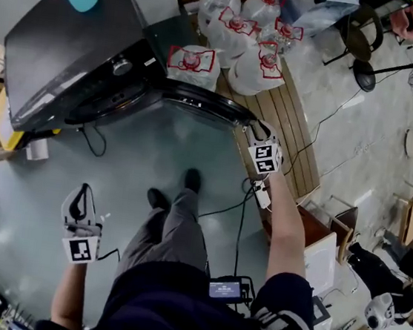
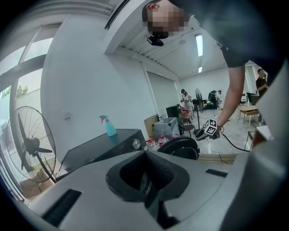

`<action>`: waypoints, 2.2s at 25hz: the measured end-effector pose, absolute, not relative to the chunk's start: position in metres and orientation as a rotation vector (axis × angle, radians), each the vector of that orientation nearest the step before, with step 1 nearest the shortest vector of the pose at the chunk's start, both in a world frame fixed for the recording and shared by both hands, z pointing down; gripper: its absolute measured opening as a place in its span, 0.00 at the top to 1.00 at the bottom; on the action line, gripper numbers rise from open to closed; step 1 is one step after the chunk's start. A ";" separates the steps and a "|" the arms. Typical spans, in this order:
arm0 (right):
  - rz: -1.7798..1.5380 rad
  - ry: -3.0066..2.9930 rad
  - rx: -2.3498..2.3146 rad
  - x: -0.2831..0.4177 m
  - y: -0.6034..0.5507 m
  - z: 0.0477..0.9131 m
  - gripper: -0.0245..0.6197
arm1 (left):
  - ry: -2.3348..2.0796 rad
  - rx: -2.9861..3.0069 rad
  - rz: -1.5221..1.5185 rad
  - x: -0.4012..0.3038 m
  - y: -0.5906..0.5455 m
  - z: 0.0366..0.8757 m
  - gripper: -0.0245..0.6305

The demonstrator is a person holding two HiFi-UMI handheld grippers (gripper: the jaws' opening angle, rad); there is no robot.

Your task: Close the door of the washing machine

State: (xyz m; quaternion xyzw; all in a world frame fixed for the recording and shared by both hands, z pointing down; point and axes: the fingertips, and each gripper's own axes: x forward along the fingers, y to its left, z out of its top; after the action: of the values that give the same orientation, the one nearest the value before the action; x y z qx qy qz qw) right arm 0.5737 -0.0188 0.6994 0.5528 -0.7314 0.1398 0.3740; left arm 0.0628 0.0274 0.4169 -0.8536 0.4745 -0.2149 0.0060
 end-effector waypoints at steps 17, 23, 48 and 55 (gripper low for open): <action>0.397 -1.933 1.295 0.596 -0.034 0.746 0.70 | 1.312 -2.783 -0.674 0.129 0.011 0.444 0.93; 0.383 -1.958 1.223 0.597 -0.033 0.757 0.72 | 1.173 -2.883 -0.652 0.176 0.009 0.463 0.93; 0.493 -1.997 1.017 0.615 -0.033 0.808 0.74 | 1.043 -2.956 -0.669 0.239 0.002 0.495 0.93; 0.509 -2.014 0.986 0.614 -0.038 0.817 0.79 | 1.049 -2.938 -0.689 0.236 0.000 0.502 0.93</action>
State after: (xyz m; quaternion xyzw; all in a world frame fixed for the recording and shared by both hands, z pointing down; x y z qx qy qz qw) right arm 0.6142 -0.0379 0.8167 0.3915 -0.7994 0.2019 0.4086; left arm 0.2365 0.0000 0.5022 -0.9193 0.3283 -0.2156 -0.0265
